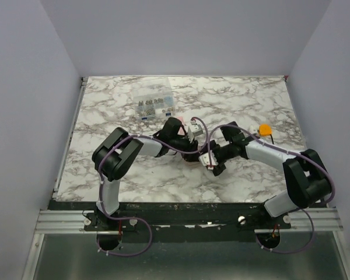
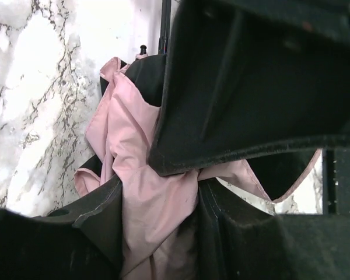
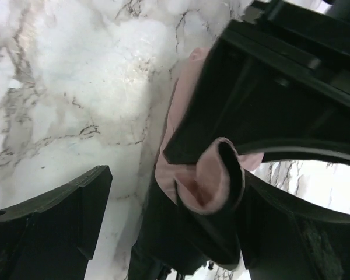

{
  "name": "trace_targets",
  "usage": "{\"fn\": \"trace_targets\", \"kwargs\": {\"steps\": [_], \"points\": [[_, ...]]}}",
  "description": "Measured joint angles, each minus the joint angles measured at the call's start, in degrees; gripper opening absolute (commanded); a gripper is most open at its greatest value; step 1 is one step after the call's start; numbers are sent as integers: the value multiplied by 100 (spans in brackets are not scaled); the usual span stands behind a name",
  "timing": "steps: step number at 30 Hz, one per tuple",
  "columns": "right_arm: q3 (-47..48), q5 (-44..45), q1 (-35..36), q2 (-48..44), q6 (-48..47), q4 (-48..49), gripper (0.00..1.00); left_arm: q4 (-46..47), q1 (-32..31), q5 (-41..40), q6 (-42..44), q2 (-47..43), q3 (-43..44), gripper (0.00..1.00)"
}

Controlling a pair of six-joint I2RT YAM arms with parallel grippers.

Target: Put away the umbrella

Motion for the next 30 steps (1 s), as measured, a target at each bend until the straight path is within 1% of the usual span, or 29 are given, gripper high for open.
{"fn": "trace_targets", "kwargs": {"steps": [4, 6, 9, 10, 12, 13, 15, 16, 18, 20, 24, 30], "points": [[-433, 743, 417, 13, -57, 975, 69, 125, 199, 422, -466, 190, 66, 0], [-542, 1121, 590, 57, -44, 1403, 56, 140, 308, 673, -752, 306, 144, 0], [-479, 1576, 778, 306, 105, 1794, 41, 96, 448, 997, -1182, 492, 321, 1], [-433, 1681, 820, 374, 186, 1838, 33, 81, 474, 1060, -1276, 531, 374, 2], [-313, 1836, 885, 476, 361, 1886, 17, 33, 535, 1228, -1497, 608, 496, 6], [-251, 1895, 911, 518, 461, 1899, 14, -13, 568, 1281, -1587, 627, 538, 9], [-175, 1991, 949, 553, 584, 1906, 7, -90, 645, 1333, -1792, 654, 597, 20], [-160, 2039, 975, 560, 601, 1915, 5, -83, 673, 1346, -1878, 656, 595, 29], [-111, 2114, 1021, 584, 656, 1884, 3, 35, 739, 1349, -2063, 645, 540, 43], [-20, 2116, 1051, 656, 706, 1825, 1, 232, 791, 1281, -2271, 584, 411, 53], [146, 2122, 1097, 789, 706, 1729, 0, 313, 925, 1174, -2717, 433, 258, 60], [369, 2092, 1123, 909, 785, 1370, 0, 328, 1200, 988, -3493, 116, 127, 63]]}}
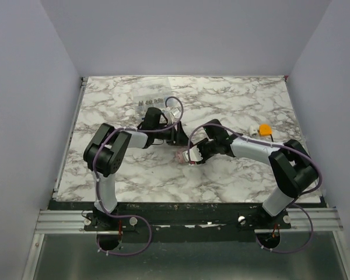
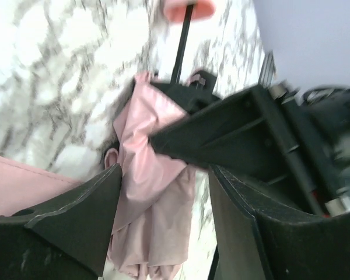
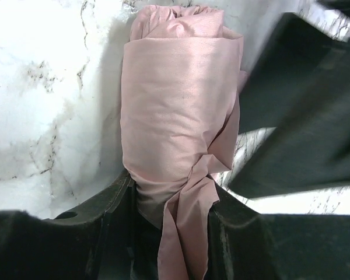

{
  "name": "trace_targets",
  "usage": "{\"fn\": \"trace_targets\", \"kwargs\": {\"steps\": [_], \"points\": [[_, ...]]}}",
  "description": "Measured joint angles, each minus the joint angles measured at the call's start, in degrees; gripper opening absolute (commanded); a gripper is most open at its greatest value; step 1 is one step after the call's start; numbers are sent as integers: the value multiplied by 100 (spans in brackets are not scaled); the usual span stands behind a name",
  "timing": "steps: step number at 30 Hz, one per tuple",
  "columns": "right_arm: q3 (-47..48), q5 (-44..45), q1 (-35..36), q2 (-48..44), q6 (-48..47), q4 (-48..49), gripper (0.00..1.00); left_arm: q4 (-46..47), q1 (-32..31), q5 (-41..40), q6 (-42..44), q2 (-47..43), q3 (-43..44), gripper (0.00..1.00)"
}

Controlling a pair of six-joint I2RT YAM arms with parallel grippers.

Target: Put away the umbrella

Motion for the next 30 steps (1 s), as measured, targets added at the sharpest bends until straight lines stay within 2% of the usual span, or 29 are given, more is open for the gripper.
{"fn": "trace_targets", "kwargs": {"steps": [4, 8, 12, 16, 18, 21, 23, 30], "points": [[168, -9, 0, 90, 9, -264, 0, 435, 153, -431, -264, -540, -203, 63], [358, -37, -7, 181, 24, -542, 0, 859, 195, -1034, 2, -1617, -870, 63], [649, -122, -37, 339, 68, -916, 0, 1445, 190, -1827, 688, -3082, -2127, 66], [944, -234, -59, 507, 114, -1329, 0, 2404, 179, -2597, 1231, -3862, -3488, 73], [1080, -308, -87, 595, 114, -1502, 0, 3239, 179, -2940, 1386, -3860, -4295, 73], [1346, -413, -127, 780, 144, -1821, 0, 4614, 162, -3163, 1600, -3163, -5211, 73], [1547, -468, -155, 925, 190, -2048, 0, 5010, 7, -3200, 1864, -2855, -5355, 73], [2100, -577, -201, 1311, 358, -2691, 0, 6022, -1574, -3609, 3628, -2455, -5224, 78]]}}
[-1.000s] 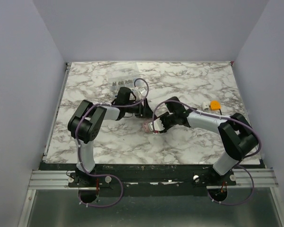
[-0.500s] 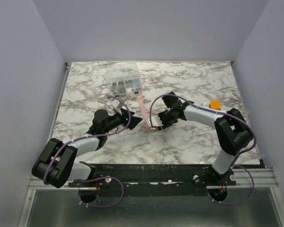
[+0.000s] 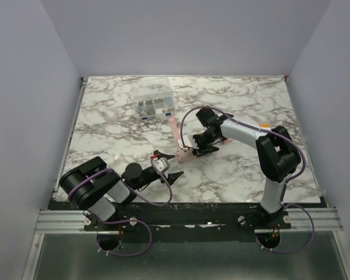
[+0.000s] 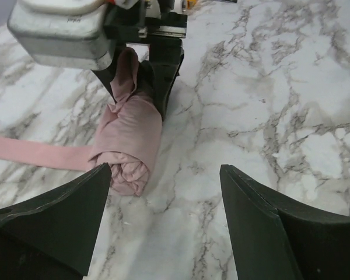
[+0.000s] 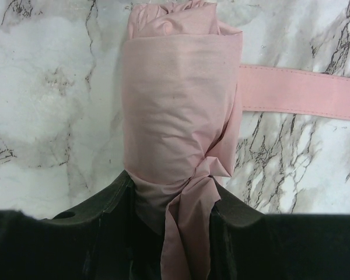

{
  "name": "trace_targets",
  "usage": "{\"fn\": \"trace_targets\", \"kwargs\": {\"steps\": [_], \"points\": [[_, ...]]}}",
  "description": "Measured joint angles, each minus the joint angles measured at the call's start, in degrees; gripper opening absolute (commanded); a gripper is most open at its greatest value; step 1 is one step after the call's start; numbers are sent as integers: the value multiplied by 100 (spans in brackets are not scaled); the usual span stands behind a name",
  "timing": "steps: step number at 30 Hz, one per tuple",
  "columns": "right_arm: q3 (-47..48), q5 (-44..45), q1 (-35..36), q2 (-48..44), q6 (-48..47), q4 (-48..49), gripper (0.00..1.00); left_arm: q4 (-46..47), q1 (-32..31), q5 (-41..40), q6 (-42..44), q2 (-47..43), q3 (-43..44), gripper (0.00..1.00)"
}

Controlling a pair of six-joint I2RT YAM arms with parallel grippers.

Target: Put away the umbrella

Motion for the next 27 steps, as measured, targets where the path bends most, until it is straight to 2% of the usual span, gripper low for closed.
{"fn": "trace_targets", "kwargs": {"steps": [4, 10, 16, 20, 22, 24, 27], "points": [[188, -57, -26, 153, 52, -219, 0, -57, -505, -627, 999, 17, 87, 80], [271, -142, -57, 260, 55, -345, 0, -820, -1244, -1574, 2291, 289, 822, 80], [271, -179, -68, 280, 55, -352, 0, -1744, -1488, -2103, 3099, 835, 1550, 77], [271, -262, -131, 310, 72, -356, 1, -2138, -1495, -2555, 3344, 1165, 1923, 59], [271, -417, -212, 343, 70, -356, 4, -2339, -1495, -2761, 3331, 1204, 2065, 44], [269, -431, -186, 339, 59, -367, 9, -2859, -1486, -2848, 3287, 1353, 2406, 33], [260, -428, -175, 317, 4, -374, 25, -3375, -1486, -2894, 3154, 1327, 2621, 30]]}}
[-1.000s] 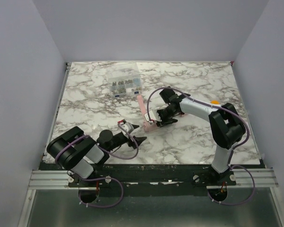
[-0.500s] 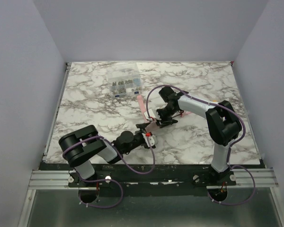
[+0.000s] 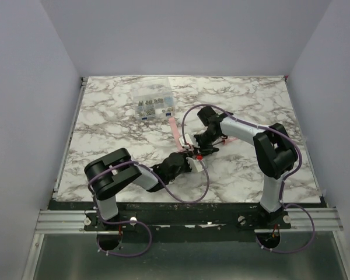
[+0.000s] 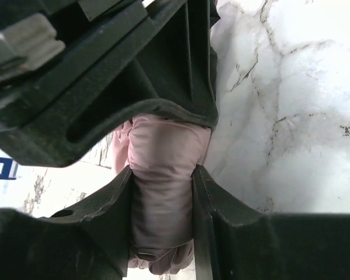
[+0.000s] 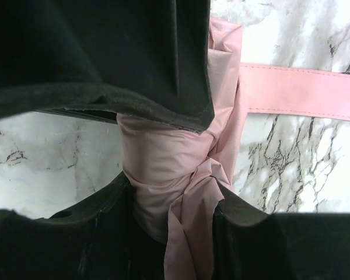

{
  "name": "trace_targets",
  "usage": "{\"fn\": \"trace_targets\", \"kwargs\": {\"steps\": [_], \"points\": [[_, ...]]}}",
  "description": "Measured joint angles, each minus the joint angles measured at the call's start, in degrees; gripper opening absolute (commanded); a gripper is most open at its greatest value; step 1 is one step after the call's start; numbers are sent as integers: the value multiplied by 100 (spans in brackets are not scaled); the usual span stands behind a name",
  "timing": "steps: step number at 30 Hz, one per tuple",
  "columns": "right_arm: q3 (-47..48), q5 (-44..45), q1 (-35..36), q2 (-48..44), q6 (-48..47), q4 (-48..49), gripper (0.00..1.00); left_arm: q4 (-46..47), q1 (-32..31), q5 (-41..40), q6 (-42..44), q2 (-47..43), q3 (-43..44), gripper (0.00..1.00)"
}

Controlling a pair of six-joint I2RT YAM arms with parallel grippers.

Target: Put away the umbrella

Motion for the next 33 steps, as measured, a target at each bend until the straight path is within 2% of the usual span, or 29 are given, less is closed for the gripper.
{"fn": "trace_targets", "kwargs": {"steps": [4, 6, 7, 14, 17, 24, 28, 33], "points": [[-46, -50, -28, -81, -57, 28, 44, -254, 52, 205, -321, -44, 46, 12], [-96, -170, -94, -133, -61, 68, 62, -269, 96, 295, -380, -37, 48, 5], [-140, -256, -153, -151, -35, 63, 64, -282, 146, 444, -450, 2, 61, 3], [-308, -1272, -1056, -223, -9, -697, 99, -439, 503, 1788, -852, 181, 516, 0], [-535, -1572, -1366, -459, -87, -940, 100, -682, 741, 2481, -1023, 205, 715, 0], [-1388, -1672, -1453, -1569, -437, -407, 99, -1751, 1351, 4135, -1674, 476, 1556, 0], [-1749, -1652, -1497, -1781, -348, 151, 100, -2297, 1528, 4664, -1943, 708, 2050, 0], [-2341, -1440, -1443, -2330, 376, 1141, 100, -2647, 1657, 4968, -2173, 850, 2330, 0]]}}
